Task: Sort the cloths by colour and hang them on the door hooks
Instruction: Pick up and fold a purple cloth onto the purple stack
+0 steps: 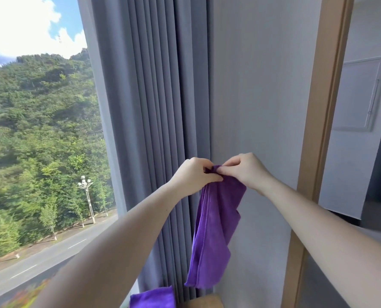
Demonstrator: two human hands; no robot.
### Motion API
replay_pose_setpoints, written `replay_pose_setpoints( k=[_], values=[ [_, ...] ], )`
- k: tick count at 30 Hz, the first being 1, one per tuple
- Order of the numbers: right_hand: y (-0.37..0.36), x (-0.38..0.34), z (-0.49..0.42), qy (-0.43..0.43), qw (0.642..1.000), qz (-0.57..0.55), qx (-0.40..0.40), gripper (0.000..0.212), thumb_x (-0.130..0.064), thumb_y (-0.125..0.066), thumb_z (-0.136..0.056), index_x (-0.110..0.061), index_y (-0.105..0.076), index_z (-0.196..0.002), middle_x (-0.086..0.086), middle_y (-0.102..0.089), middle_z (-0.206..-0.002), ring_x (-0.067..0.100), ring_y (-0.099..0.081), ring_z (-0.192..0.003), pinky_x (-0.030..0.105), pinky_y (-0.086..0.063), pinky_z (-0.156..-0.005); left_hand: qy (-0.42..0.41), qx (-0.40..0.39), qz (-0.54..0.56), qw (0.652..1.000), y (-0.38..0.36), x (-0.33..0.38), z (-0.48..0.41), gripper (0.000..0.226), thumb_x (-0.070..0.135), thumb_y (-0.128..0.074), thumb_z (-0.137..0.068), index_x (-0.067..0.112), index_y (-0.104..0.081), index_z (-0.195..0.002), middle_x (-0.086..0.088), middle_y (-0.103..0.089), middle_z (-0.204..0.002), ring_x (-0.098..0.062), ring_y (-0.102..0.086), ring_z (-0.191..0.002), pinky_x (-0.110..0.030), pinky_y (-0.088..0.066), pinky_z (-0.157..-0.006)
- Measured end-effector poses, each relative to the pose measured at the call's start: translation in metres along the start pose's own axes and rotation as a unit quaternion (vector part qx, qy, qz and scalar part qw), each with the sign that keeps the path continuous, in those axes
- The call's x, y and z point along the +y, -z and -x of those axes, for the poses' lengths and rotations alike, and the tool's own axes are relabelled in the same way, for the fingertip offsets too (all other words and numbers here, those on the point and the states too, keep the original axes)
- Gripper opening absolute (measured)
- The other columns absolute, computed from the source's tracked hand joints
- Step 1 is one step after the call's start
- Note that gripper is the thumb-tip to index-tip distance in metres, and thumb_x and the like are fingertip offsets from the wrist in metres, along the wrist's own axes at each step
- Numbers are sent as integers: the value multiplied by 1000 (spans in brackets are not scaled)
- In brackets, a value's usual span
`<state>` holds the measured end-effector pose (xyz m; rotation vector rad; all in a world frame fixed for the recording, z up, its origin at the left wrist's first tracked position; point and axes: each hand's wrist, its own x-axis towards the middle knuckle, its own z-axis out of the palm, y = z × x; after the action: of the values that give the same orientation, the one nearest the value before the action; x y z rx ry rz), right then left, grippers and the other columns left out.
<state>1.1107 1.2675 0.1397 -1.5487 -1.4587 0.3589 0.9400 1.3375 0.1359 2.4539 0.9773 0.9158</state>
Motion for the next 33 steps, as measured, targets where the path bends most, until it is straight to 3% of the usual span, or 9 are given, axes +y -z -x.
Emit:
replay_pose_setpoints(
  k=[5,10,14,20,24,27,29,31,33],
  values=[
    [12,1,2,-10,997,-51,-62,24,-41,-80,-85,-17,-80,-84,-6,-74,-96,9,-64,-87,26,-47,-82,-7,7,20,1000,5,2,-2,17,41,-76,-86,25,-73,-80,9,-58,-63,-5,-46,-56,-22,-38,-56],
    [26,17,5,-102,971,-28,-215,31,-38,-79,-85,-18,-78,-109,-4,-78,-108,16,-70,-110,26,-47,-98,-3,-10,62,998,13,4,-3,12,34,-76,-82,22,-76,-84,0,-75,-82,-21,-70,-81,-42,-58,-81],
    [27,31,5,-136,960,52,-239,27,-42,-83,-79,-27,-82,-102,-10,-77,-107,7,-63,-114,27,-38,-103,-4,-20,87,996,18,6,0,15,35,-73,-72,21,-74,-77,-5,-75,-81,-26,-71,-81,-47,-56,-84],
    [26,46,5,-130,946,137,-264,20,-38,-86,-77,-34,-83,-96,-19,-76,-104,1,-63,-110,24,-40,-101,-1,-22,109,994,29,-1,2,13,31,-75,-76,19,-76,-82,-7,-75,-86,-30,-71,-92,-46,-56,-88],
    [27,47,-1,-89,956,170,-220,17,-34,-87,-76,-24,-84,-90,-8,-79,-90,9,-70,-98,29,-49,-88,19,-34,85,996,37,-14,5,13,26,-76,-81,13,-75,-85,-12,-74,-86,-20,-66,-74,-37,-53,-79],
    [32,44,-7,-65,967,190,-158,26,-46,-86,-71,-22,-80,-77,-3,-66,-73,14,-59,-76,31,-42,-70,53,-29,64,996,43,-29,7,22,34,-72,-74,13,-72,-81,-16,-71,-84,-14,-59,-71,-40,-54,-75],
    [36,39,-9,-51,971,193,-130,25,-48,-86,-72,-24,-78,-70,-6,-68,-68,12,-59,-71,30,-43,-67,57,-36,-1,998,44,-39,10,15,30,-72,-80,16,-69,-76,-10,-66,-74,-16,-58,-69,-32,-50,-69],
    [36,33,-11,-35,970,207,-119,25,-47,-83,-77,-24,-76,-69,-10,-72,-65,11,-66,-69,29,-48,-67,31,-52,-107,992,42,-43,15,25,27,-69,-88,21,-58,-66,3,-56,-62,-17,-53,-66,-22,-41,-59],
    [33,26,-11,-22,959,255,-119,27,-50,-79,-79,-24,-75,-71,-9,-72,-64,12,-69,-71,30,-51,-69,19,-67,-146,987,37,-46,19,34,29,-69,-91,20,-53,-63,6,-50,-59,-15,-49,-62,-23,-37,-58]
  ],
)
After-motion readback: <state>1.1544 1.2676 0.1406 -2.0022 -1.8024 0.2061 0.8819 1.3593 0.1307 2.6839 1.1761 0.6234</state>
